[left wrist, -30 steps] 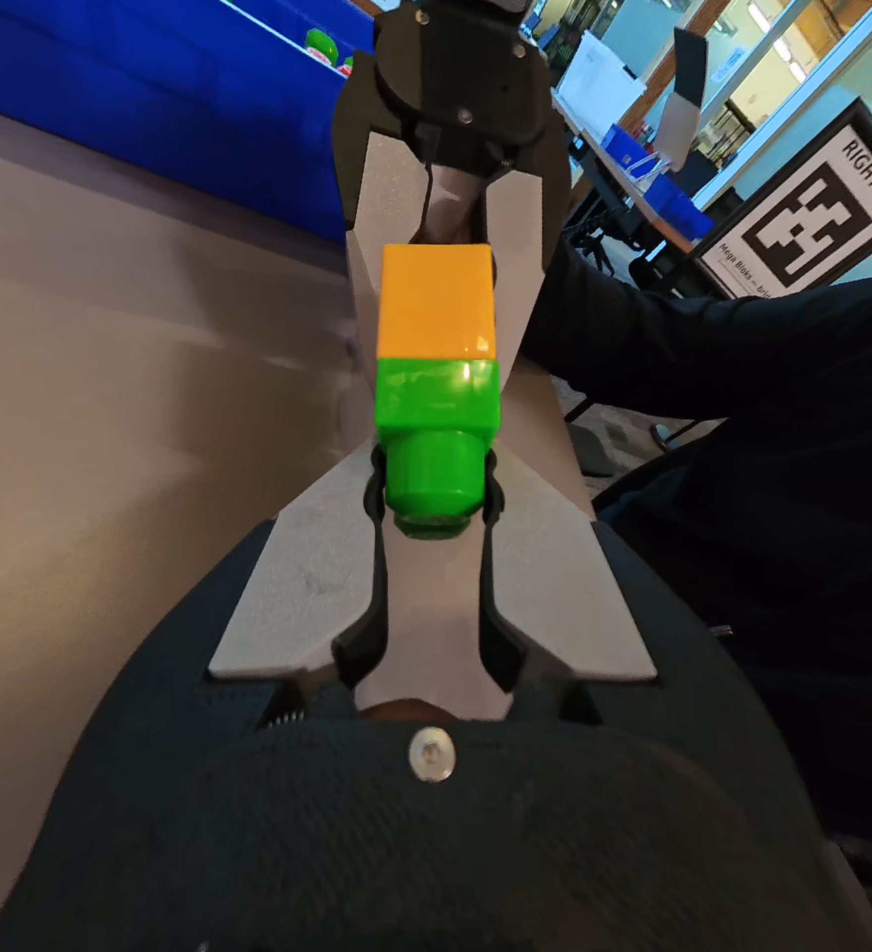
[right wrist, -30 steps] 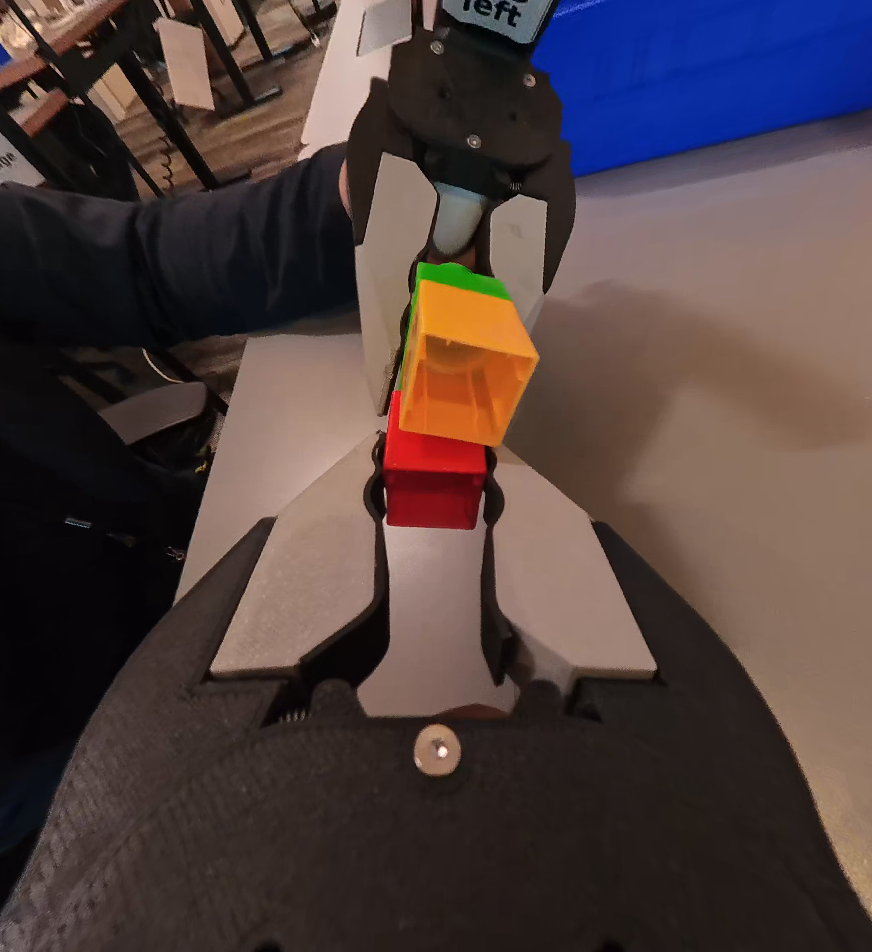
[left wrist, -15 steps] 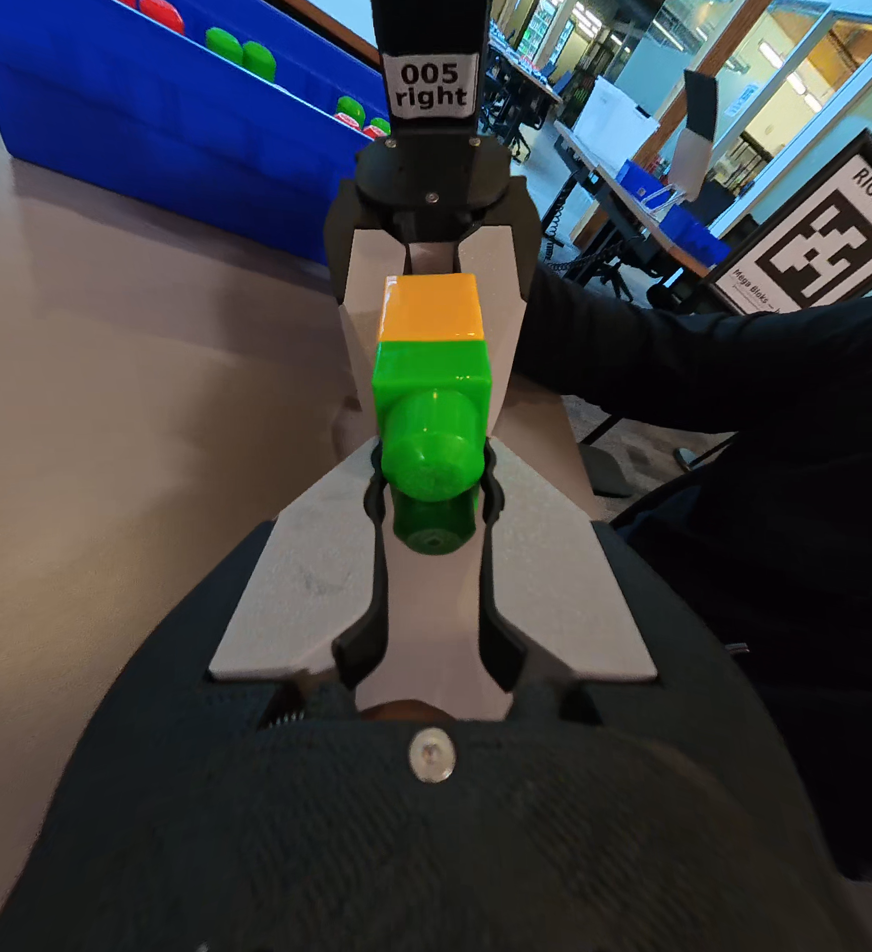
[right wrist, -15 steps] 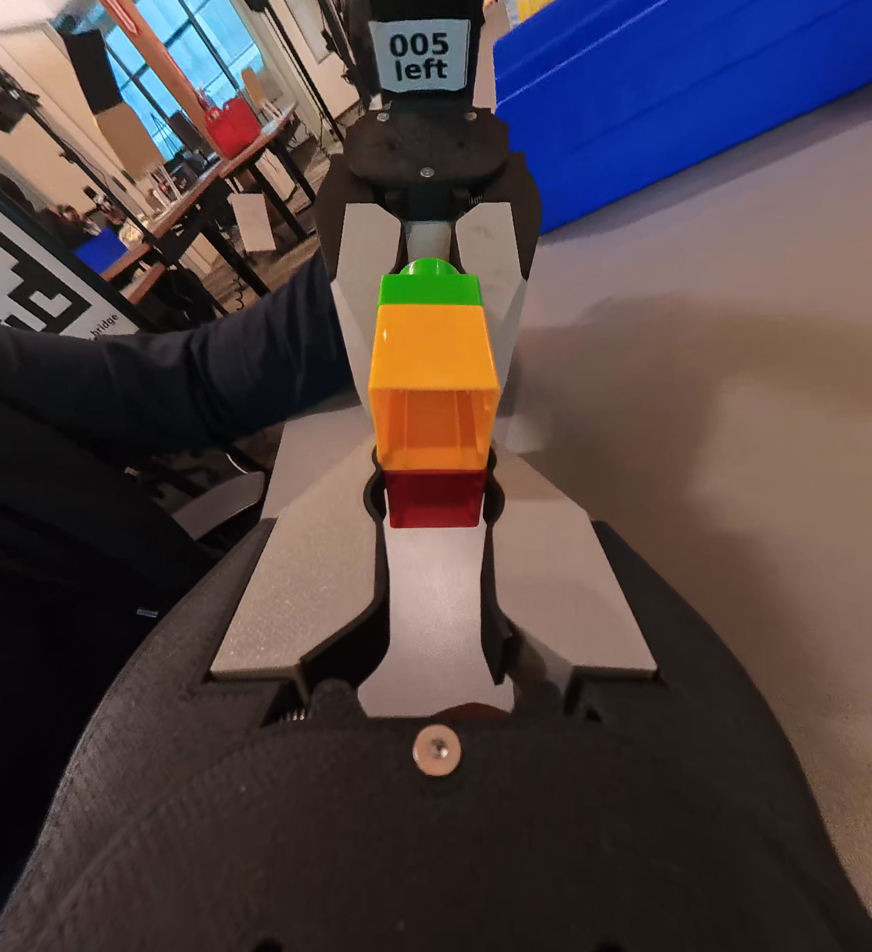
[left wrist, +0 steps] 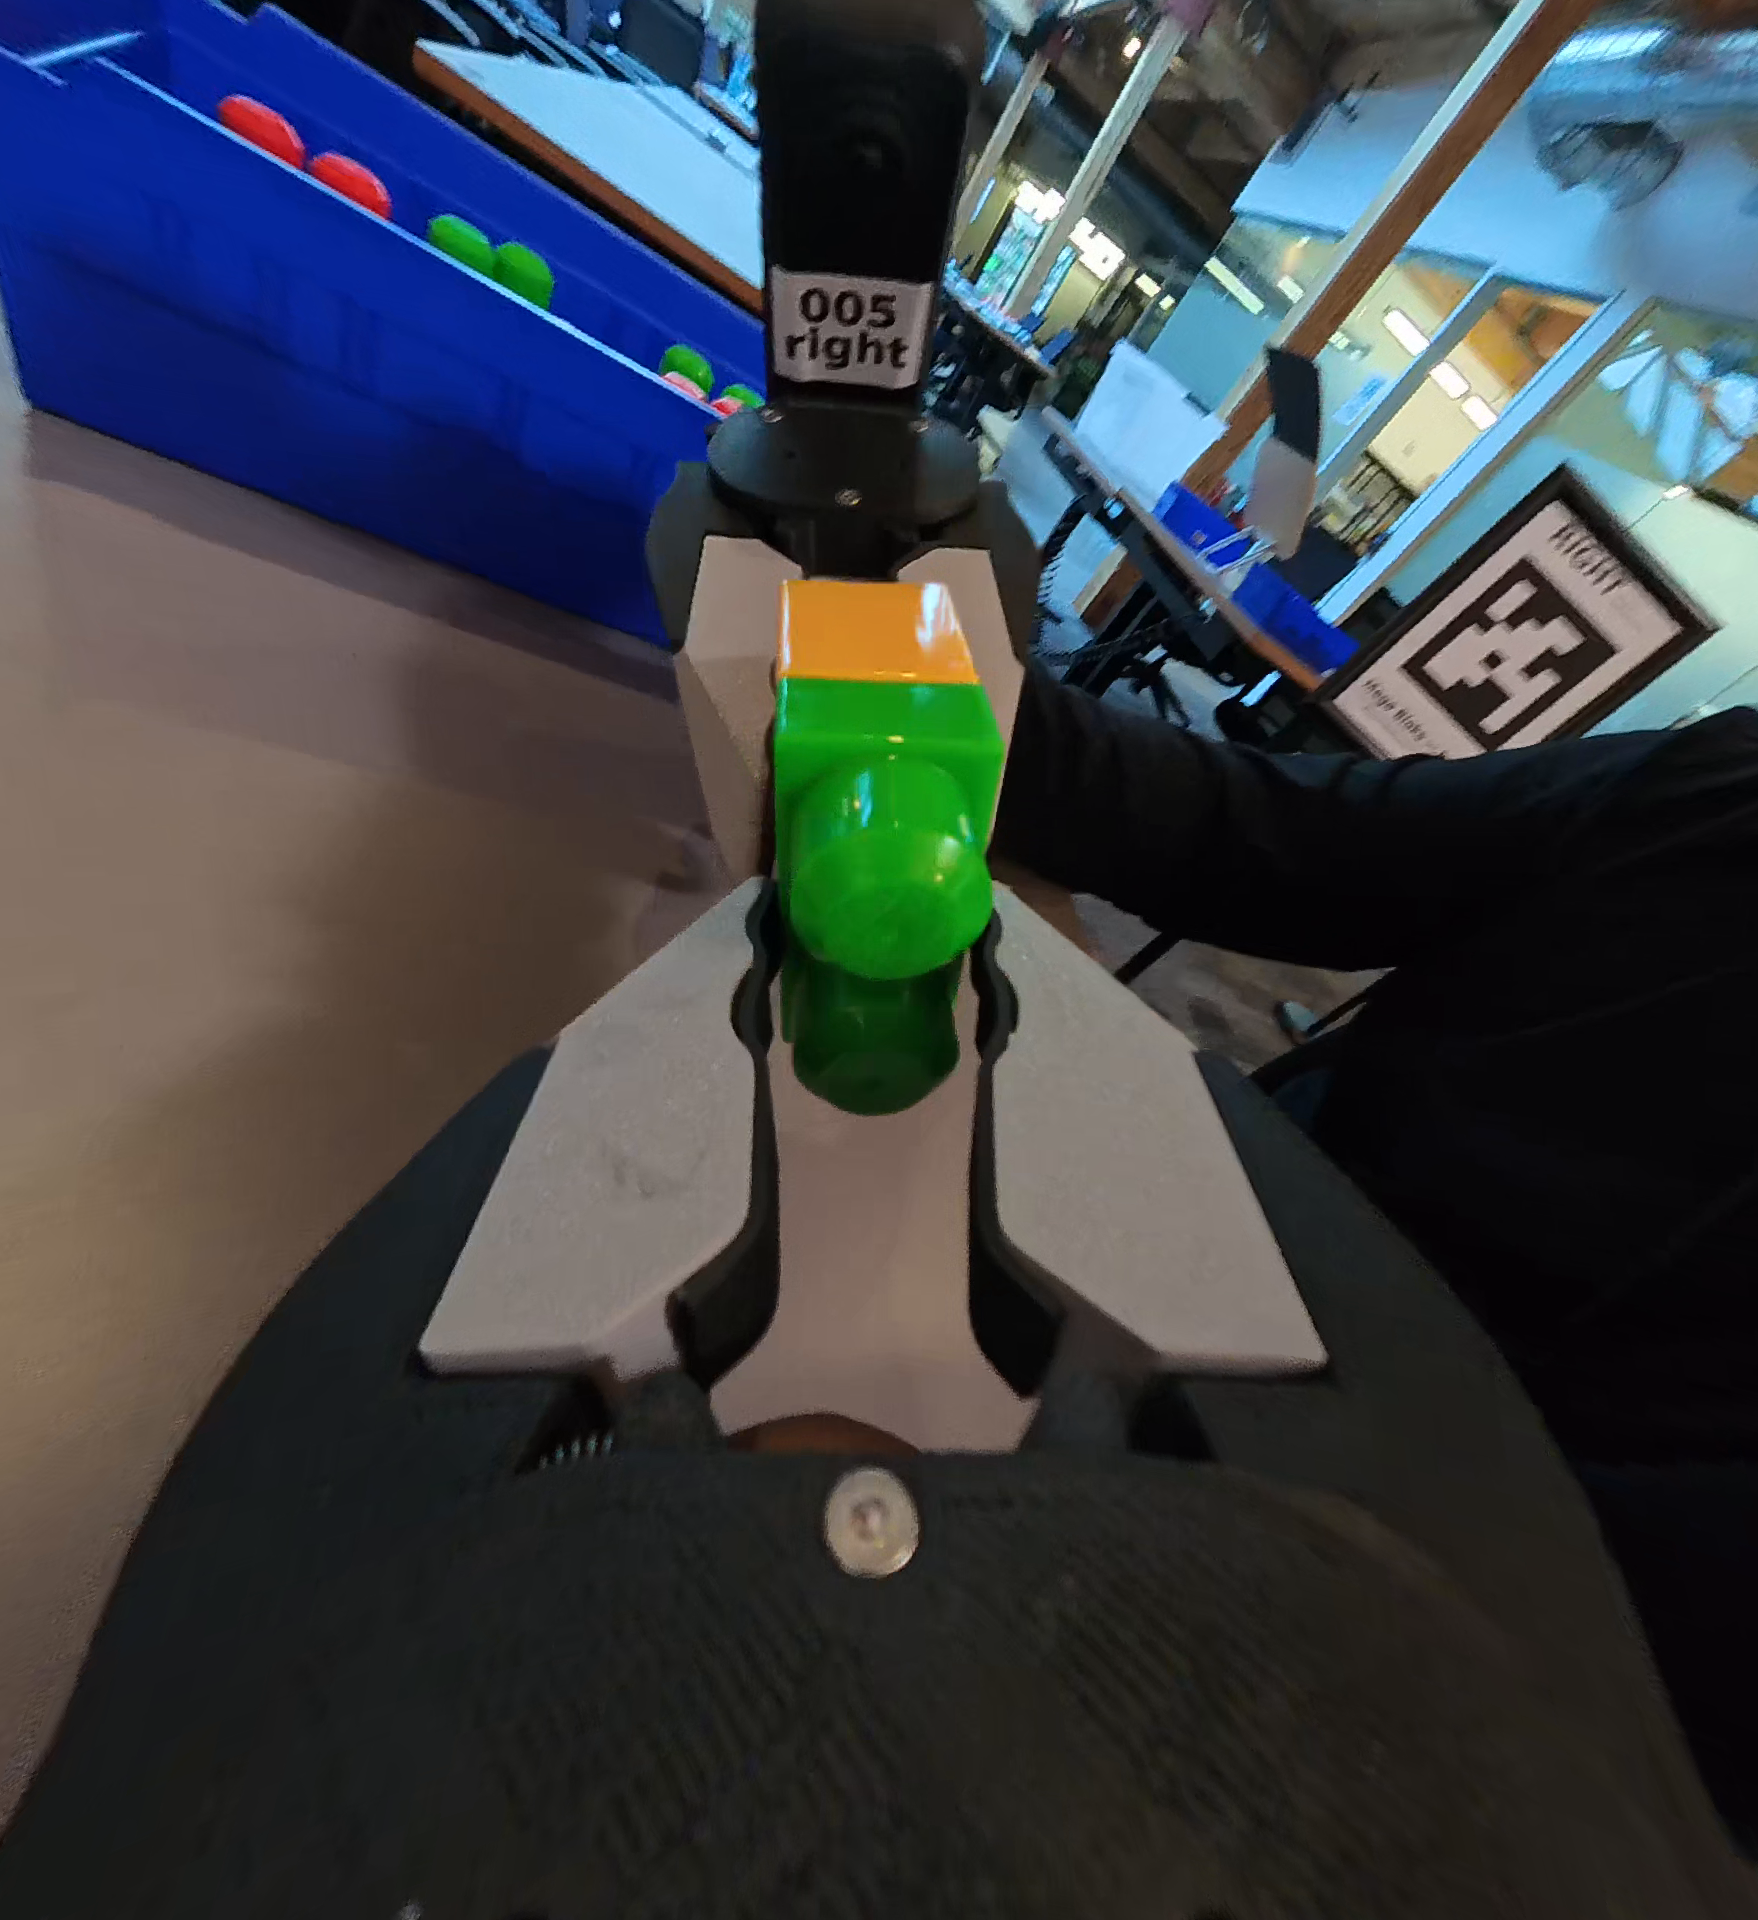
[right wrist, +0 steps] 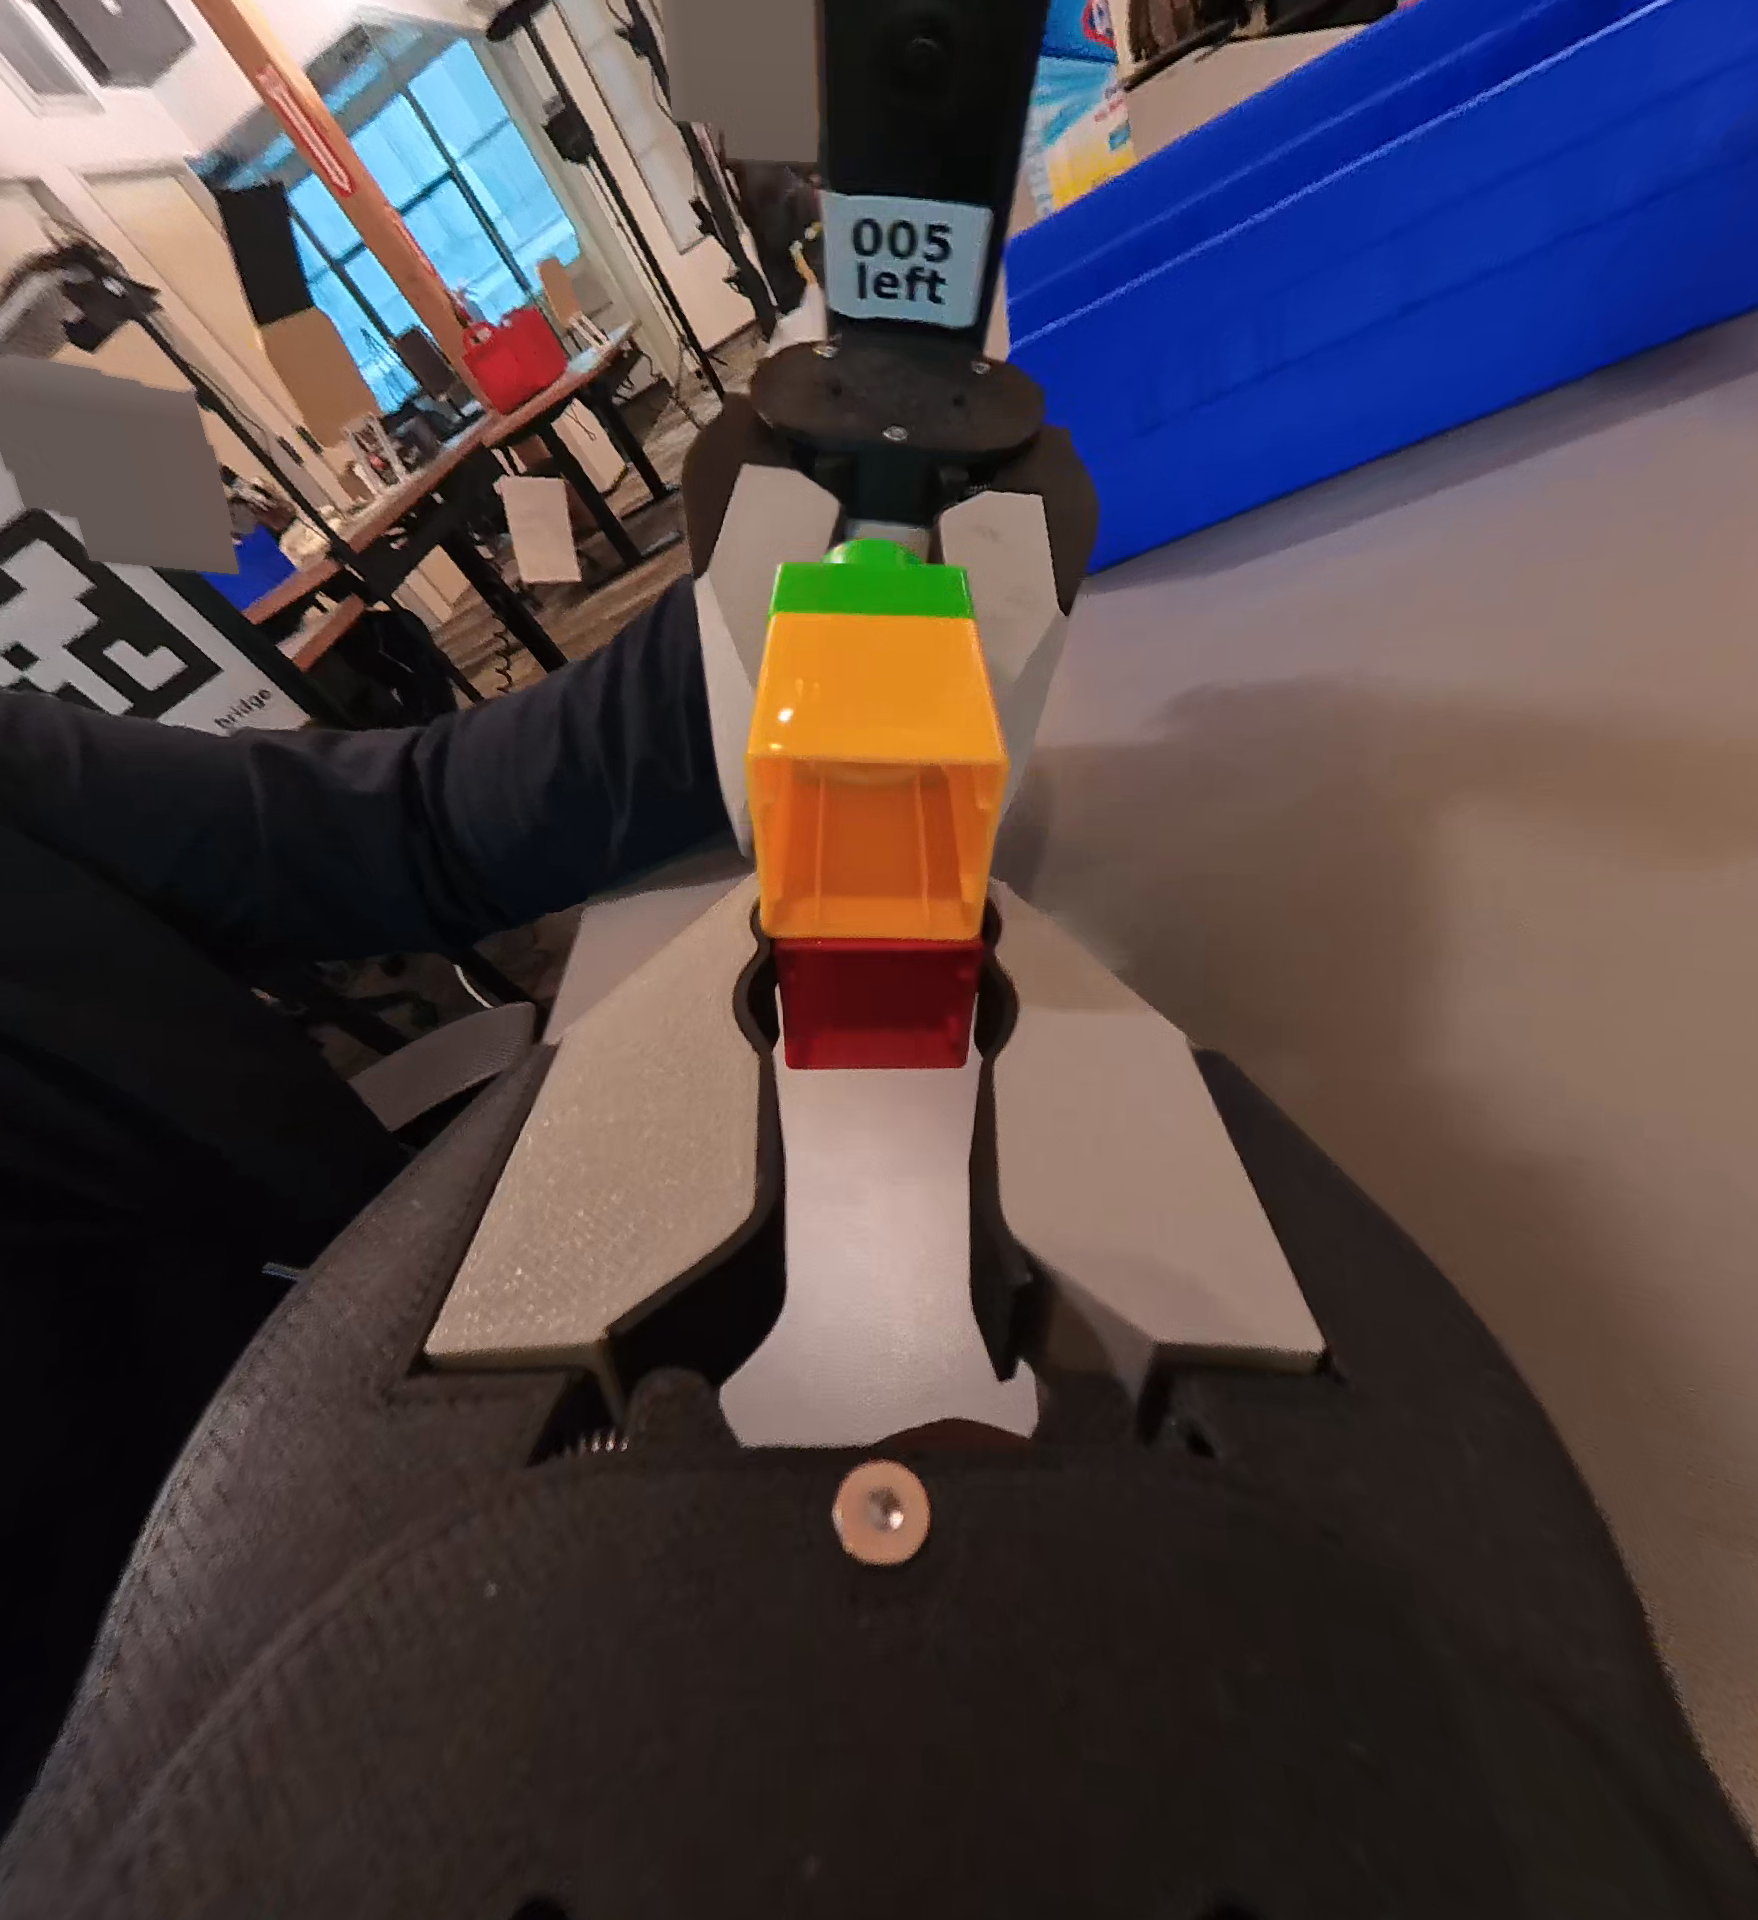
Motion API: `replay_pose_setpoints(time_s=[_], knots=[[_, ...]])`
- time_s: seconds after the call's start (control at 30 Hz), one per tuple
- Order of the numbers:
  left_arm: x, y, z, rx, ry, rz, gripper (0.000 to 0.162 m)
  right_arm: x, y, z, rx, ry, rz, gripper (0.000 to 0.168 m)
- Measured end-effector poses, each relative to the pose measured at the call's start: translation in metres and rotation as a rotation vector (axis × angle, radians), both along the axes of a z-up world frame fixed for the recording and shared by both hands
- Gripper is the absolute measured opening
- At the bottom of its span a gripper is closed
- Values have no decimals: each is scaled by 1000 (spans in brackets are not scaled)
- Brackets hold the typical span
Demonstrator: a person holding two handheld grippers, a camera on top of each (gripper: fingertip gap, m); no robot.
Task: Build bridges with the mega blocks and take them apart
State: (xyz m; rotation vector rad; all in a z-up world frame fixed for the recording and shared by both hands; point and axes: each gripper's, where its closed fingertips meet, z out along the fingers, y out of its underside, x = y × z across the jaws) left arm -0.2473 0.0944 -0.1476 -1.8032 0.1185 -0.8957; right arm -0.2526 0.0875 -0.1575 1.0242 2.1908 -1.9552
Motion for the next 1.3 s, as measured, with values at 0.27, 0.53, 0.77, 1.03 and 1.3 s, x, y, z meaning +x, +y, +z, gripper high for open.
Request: replay_pose_setpoints(time_s=[0.27, 0.53, 0.77, 1.03, 1.3], knots=[[-4, -4, -4, -11, 105, 23, 31, 1, 3, 0, -20, -15, 1, 32], [-6, -2, -19, -84, 192, 50, 31, -2, 4, -8, 74, 19, -43, 32], [-1, 1, -21, -85, 190, 47, 31, 1, 7, -9, 107, 13, -35, 32], [-4, 1, -25, -108, 185, 52, 31, -2, 7, -13, 69, -18, -34, 32], [-6, 3, -15, -76, 83, 58, 32, -3, 16, 10, -81, -32, -22, 35]])
